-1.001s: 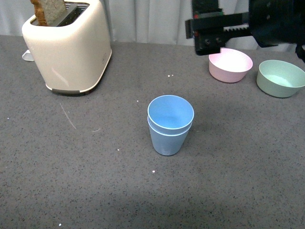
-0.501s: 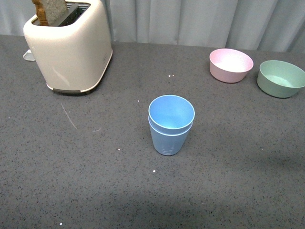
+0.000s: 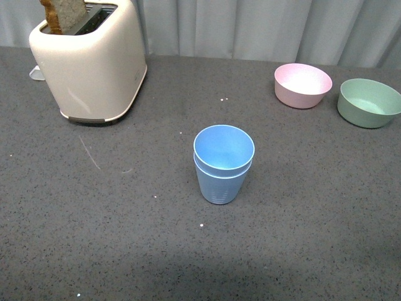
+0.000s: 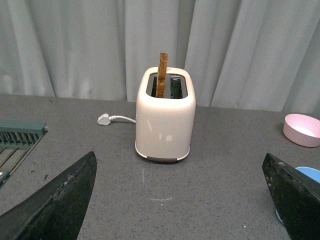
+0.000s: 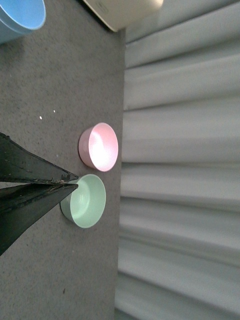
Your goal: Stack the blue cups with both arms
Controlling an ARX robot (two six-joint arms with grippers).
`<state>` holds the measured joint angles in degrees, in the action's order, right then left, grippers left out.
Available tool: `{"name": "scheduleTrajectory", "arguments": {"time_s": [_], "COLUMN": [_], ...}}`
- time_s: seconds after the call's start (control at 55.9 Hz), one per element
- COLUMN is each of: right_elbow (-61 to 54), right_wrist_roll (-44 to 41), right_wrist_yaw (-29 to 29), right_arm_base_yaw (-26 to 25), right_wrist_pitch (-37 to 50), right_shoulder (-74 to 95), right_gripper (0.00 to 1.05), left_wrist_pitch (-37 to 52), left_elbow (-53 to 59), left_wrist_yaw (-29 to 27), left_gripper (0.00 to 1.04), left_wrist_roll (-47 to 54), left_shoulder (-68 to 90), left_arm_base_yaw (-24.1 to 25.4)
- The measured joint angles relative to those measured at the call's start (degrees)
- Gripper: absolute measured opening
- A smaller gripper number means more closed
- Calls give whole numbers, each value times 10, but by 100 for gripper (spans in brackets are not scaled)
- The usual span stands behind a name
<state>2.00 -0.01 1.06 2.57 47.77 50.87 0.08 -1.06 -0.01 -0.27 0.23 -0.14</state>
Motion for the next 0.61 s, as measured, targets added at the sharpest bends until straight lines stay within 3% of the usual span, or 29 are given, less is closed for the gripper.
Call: {"name": "scheduleTrajectory", "arguments": {"time_s": [0.125,0.608], "right_elbow": [-10,-18], "right_wrist_roll": [0,0], "right_wrist_yaw": [-6,-10], "right_arm_base_yaw": [-24,-24], "right_wrist_pitch": [-47,-214], "right_shoulder": [-58,-244], "right_gripper": [1,1], "left_wrist_pitch": [0,0], "left_elbow": [0,0], "left_wrist_yaw": [0,0], "left_gripper": [98,98], "left_wrist_roll": [0,0], "left_shoulder": [0,0], "left_arm_base_yaw": [0,0]}}
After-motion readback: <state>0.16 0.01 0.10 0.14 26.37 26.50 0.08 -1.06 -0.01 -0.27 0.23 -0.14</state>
